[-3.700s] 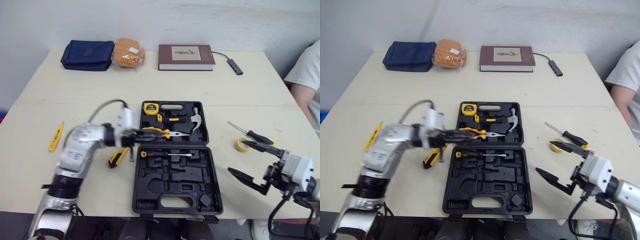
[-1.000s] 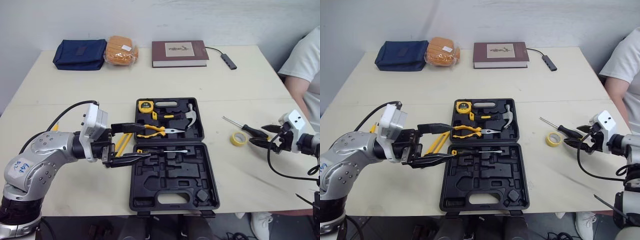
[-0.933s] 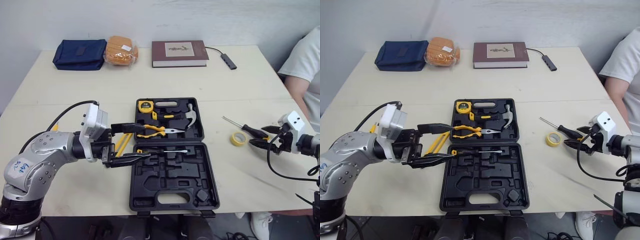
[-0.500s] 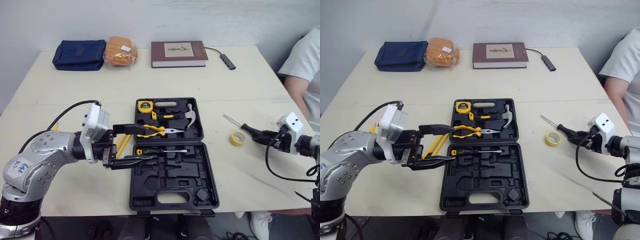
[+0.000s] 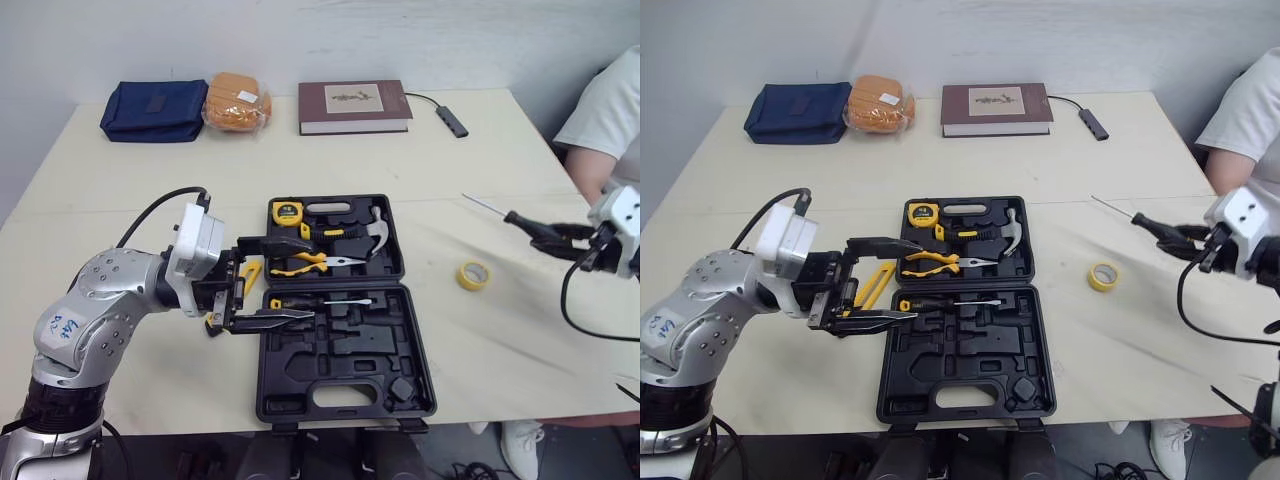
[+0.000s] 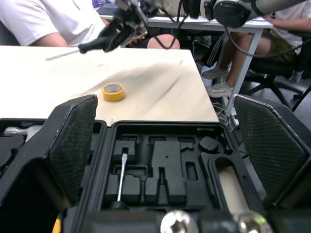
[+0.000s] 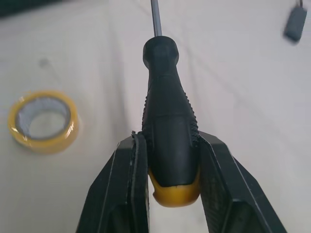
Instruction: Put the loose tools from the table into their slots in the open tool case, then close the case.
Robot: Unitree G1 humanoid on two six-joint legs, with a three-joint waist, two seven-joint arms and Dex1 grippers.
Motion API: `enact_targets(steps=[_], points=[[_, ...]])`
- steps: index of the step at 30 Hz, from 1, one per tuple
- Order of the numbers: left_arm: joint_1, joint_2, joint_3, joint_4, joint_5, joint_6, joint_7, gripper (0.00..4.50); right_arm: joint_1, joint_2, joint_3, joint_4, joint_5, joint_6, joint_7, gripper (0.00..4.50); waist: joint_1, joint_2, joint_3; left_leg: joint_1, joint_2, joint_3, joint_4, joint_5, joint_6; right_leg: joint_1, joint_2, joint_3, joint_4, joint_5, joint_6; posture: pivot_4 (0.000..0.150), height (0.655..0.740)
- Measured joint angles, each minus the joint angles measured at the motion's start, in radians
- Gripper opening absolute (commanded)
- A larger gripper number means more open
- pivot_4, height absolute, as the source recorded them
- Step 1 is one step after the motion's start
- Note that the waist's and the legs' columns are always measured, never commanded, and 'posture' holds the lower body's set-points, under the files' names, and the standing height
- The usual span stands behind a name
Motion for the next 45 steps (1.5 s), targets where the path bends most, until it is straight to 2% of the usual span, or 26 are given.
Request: enact_targets(steps=[4, 5, 9, 13, 18, 28, 45], points=[[0.033, 0.009, 0.007, 0.052, 0.008, -0.012, -0.031, 4.50, 0.112, -0.036, 0.008, -0.388, 0.093, 0.232, 0.055, 0.94, 0.002, 0.000, 0.000, 0.000, 0.000, -0.001, 0.000, 0.000, 0.000, 0.000, -0.001, 0.000, 0.000, 0.000, 0.000, 0.150, 0.7400], [0.036, 0.011, 0.008, 0.057, 0.008, -0.014, -0.032, 4.50, 0.118, -0.036, 0.008, -0.420, 0.105, 0.251, 0.058, 0.94, 0.002, 0.000, 0.000, 0.000, 0.000, -0.001, 0.000, 0.000, 0.000, 0.000, -0.001, 0.000, 0.000, 0.000, 0.000, 0.150, 0.7400], [0.099, 0.043, 0.020, 0.070, 0.021, -0.030, -0.065, 4.50, 0.202, -0.053, 0.050, -0.764, 0.199, 0.441, 0.064, 0.94, 0.002, 0.000, 0.000, -0.001, 0.000, -0.002, -0.001, -0.001, 0.001, -0.001, -0.003, -0.001, -0.001, 0.000, 0.000, 0.150, 0.7400], [0.139, 0.069, 0.020, 0.072, 0.069, -0.074, -0.091, 4.50, 0.203, -0.052, 0.108, -0.963, 0.232, 0.545, 0.029, 0.94, 0.002, 0.000, 0.000, -0.002, 0.000, -0.002, -0.001, -0.003, 0.001, -0.002, -0.004, -0.001, -0.001, 0.000, 0.000, 0.150, 0.7400], [0.183, 0.108, 0.042, 0.112, 0.118, -0.123, -0.124, 4.50, 0.203, -0.005, 0.204, -1.112, 0.231, 0.676, -0.080, 0.94, 0.002, -0.001, 0.000, -0.002, -0.001, -0.003, -0.001, -0.007, -0.004, -0.002, -0.005, -0.001, -0.002, -0.001, -0.001, 0.150, 0.7400], [0.219, 0.119, 0.047, 0.120, 0.149, -0.160, -0.148, 4.50, 0.191, 0.043, 0.358, -1.208, 0.190, 0.832, -0.224, 0.94, 0.001, -0.001, 0.001, -0.004, -0.001, -0.004, -0.002, -0.005, 0.002, -0.003, -0.006, -0.002, -0.003, -0.001, -0.001, 0.150, 0.7400], [0.271, 0.128, 0.047, 0.066, 0.149, -0.134, -0.131, 4.50, 0.149, 0.060, 0.506, -1.199, 0.061, 0.826, -0.265, 0.94, -0.001, -0.002, 0.001, -0.004, -0.001, -0.004, -0.002, -0.005, 0.002, -0.003, -0.006, -0.002, -0.003, -0.001, -0.001, 0.150, 0.7400]])
